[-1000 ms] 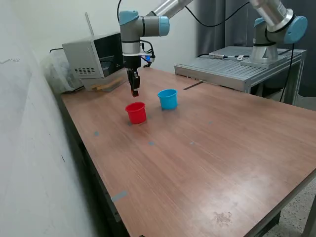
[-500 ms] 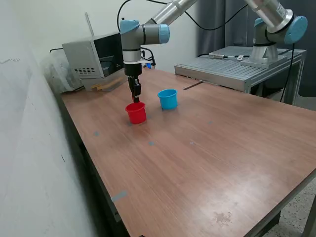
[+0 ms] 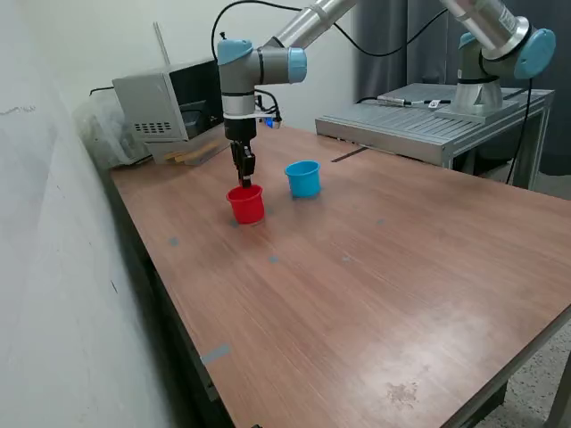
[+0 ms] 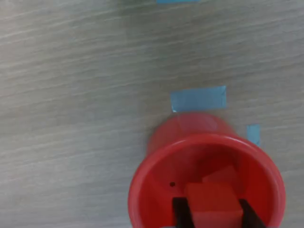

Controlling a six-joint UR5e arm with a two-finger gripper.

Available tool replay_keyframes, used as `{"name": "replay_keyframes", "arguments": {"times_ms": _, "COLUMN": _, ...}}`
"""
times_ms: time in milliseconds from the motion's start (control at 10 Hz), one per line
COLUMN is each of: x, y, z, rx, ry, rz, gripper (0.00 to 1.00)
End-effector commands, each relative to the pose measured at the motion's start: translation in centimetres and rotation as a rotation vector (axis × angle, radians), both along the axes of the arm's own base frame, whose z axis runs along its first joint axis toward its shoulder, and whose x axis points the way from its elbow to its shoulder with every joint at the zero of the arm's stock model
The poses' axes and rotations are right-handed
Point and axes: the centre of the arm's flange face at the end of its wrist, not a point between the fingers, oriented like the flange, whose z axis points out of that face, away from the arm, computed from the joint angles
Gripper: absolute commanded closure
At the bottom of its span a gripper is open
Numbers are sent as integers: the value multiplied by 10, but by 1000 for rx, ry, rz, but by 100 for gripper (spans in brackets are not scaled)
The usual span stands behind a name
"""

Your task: Place red objects in the red bin, and blue objects in the blue bin.

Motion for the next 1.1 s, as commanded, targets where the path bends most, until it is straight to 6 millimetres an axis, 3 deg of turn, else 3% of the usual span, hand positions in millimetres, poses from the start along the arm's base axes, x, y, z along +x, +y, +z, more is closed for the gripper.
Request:
{"name": "replay_keyframes", "arguments": {"times_ms": 0, "x": 0, "y": 1, "z": -1, "rx": 1, "ry": 3, "rz": 3, "gripper": 0}}
{"name": "replay_keyframes", "arguments": {"times_ms": 300, "x": 0, "y": 1, "z": 4, "rx": 5, "ry": 7, "rz": 4, "gripper": 0}}
{"name": "replay_keyframes", "arguments": {"times_ms": 400, "x": 1, "y": 0, "z": 13, "rx": 9, "ry": 17, "rz": 7, "gripper": 0}}
{"name": "replay_keyframes", "arguments": {"times_ms": 500, "x": 16, "y": -6, "z": 29, "rx": 8, "ry": 14, "rz": 10, "gripper": 0}}
{"name": "replay_keyframes", "arguments": {"times_ms": 700, "x": 69, "y": -22, "z": 73, "rx": 10, "ry": 10, "rz": 25, "gripper": 0}}
{"name": "replay_keyframes", "arguments": {"times_ms": 900, "x": 131, "y": -71, "z": 134, "rx": 17, "ry": 23, "rz": 74, "gripper": 0}}
{"name": "replay_keyframes", "arguments": {"times_ms": 1000, "x": 161, "y": -81, "z": 166, "rx": 9, "ry": -10, "rz": 78, "gripper": 0}}
